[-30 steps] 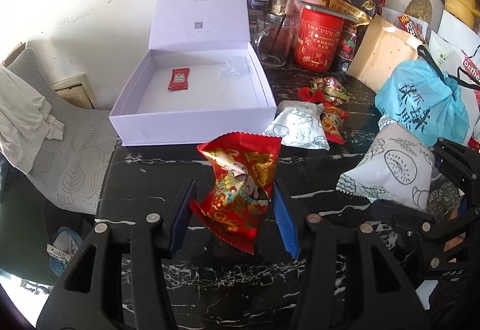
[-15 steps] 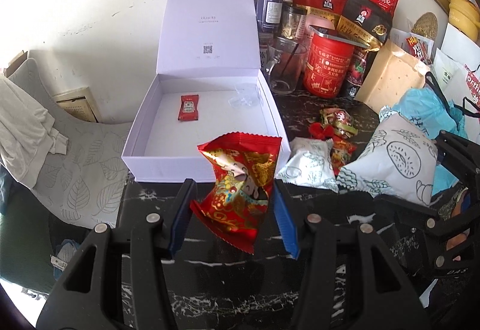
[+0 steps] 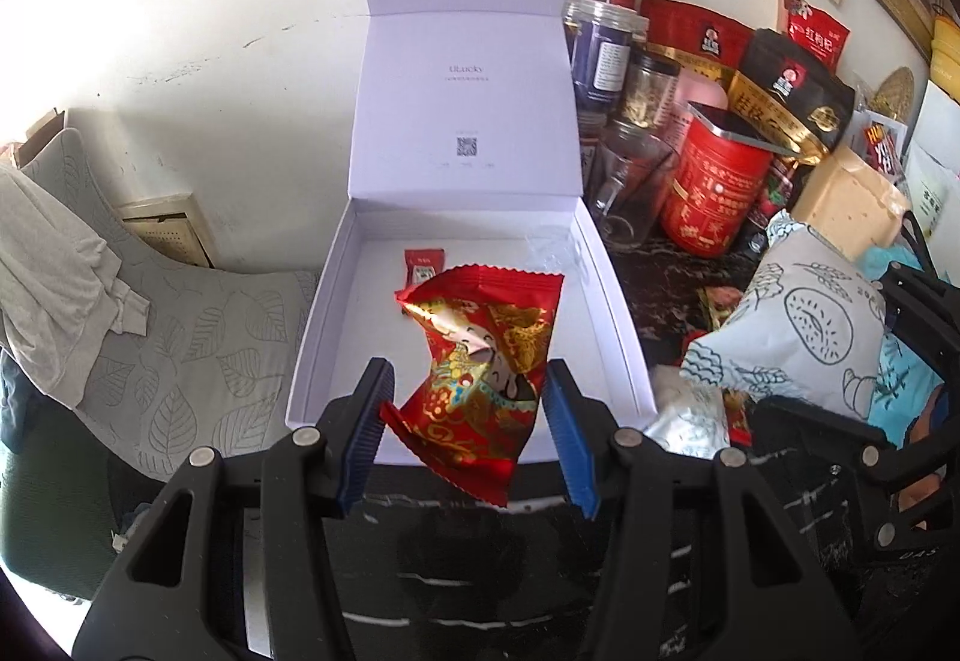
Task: Organize objects
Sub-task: 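Carry the red candy packet and white pastry packet toward the lavender box, then lower the candy packet into the box with the left tool while the right tool lowers the pastry, then open both tools and withdraw them from the box toward the snack pile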
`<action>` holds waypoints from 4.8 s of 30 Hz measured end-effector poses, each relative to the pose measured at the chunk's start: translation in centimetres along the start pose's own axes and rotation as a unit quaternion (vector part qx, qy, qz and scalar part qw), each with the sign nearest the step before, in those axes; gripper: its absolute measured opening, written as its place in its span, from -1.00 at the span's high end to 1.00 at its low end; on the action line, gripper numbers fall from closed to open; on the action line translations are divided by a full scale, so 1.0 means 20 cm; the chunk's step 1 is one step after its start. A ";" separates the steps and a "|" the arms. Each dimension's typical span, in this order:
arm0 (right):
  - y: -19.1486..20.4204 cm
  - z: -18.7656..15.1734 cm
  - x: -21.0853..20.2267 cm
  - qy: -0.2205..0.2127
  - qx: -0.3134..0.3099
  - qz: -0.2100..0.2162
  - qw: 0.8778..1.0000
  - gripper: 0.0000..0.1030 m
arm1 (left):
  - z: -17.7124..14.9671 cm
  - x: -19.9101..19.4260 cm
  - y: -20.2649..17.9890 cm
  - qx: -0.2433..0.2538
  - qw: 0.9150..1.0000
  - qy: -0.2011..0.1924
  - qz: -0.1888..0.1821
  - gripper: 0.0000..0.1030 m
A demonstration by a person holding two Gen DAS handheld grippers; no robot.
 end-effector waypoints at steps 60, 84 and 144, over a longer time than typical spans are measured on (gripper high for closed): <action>-0.30 0.35 1.03 0.075 -0.002 0.011 0.997 -0.30 | 0.42 0.87 0.24 0.040 0.990 0.064 0.117 0.03; -0.26 0.28 1.14 0.106 0.004 0.033 0.994 -0.32 | 0.33 1.07 0.32 -0.004 0.988 0.145 0.053 0.03; -0.35 0.37 0.70 0.054 0.032 -0.054 0.997 -0.46 | 0.45 0.51 0.09 0.009 0.997 0.050 0.060 -0.40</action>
Point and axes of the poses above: each gripper's, at about its wrist camera, not at the fingertips, and x roughly the way its jaws point, y to its left, z to its top, the point moved 1 cm from there along x, roughly the way its jaws point, and after that the axes turned 5 degrees about -z, right-handed, at the moved point
